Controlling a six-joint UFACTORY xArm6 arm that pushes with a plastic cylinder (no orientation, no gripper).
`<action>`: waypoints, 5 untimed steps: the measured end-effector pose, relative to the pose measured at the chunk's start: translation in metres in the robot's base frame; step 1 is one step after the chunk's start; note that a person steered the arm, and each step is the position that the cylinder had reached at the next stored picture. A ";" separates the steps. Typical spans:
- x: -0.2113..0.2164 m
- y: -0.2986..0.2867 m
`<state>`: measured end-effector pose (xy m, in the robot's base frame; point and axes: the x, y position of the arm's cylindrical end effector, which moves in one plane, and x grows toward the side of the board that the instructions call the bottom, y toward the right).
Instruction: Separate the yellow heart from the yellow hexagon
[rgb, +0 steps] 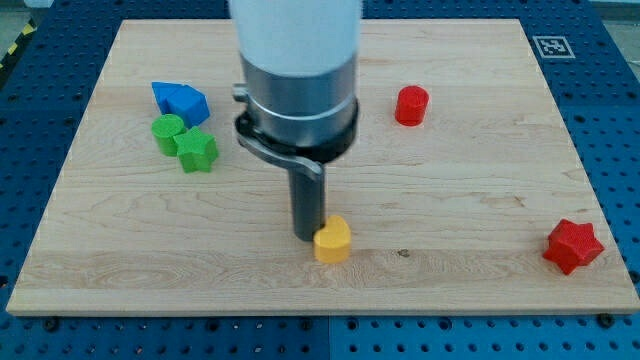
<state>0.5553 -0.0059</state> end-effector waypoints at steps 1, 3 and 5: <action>0.016 0.008; 0.035 0.006; 0.053 0.010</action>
<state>0.6081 0.0043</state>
